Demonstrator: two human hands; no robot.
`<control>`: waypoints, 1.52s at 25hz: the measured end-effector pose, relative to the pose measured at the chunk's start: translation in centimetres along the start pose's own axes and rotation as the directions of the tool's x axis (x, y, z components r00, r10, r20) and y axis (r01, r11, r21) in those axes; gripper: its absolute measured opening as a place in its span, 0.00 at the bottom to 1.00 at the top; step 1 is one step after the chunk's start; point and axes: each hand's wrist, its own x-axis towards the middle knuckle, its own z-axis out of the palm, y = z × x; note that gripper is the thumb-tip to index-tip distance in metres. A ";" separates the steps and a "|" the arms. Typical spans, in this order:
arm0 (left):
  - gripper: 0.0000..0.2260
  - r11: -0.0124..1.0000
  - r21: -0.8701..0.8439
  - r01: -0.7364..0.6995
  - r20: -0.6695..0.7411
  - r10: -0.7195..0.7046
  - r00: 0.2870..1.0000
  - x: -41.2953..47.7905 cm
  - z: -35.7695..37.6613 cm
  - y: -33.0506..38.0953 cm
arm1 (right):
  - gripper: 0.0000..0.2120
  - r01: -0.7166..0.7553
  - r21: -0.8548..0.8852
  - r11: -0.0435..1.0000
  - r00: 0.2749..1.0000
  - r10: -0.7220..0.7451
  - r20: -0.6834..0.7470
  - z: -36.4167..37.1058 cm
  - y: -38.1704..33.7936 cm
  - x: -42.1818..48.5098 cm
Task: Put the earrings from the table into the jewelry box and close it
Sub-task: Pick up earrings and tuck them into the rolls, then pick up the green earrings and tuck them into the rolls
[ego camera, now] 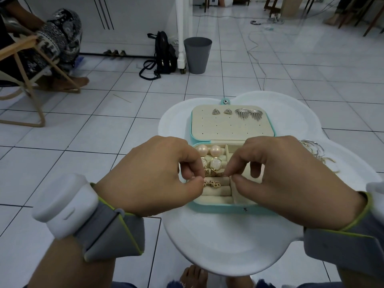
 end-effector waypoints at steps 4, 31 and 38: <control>0.08 0.998 -0.053 -0.016 -0.068 0.012 0.998 0.2 -0.4 -0.4 | 0.06 -0.015 0.005 1.000 0.998 0.016 -0.054 -0.5 0.4 -0.2; 0.08 0.918 0.053 -0.392 0.235 0.370 0.899 5.0 6.7 12.4 | 0.07 -0.413 0.079 0.908 0.911 0.412 0.027 -5.5 11.0 -8.1; 0.09 0.907 0.230 -0.352 0.376 0.251 0.892 5.1 7.8 13.6 | 0.05 -0.306 0.089 0.948 0.952 0.304 0.032 -4.6 11.0 -7.5</control>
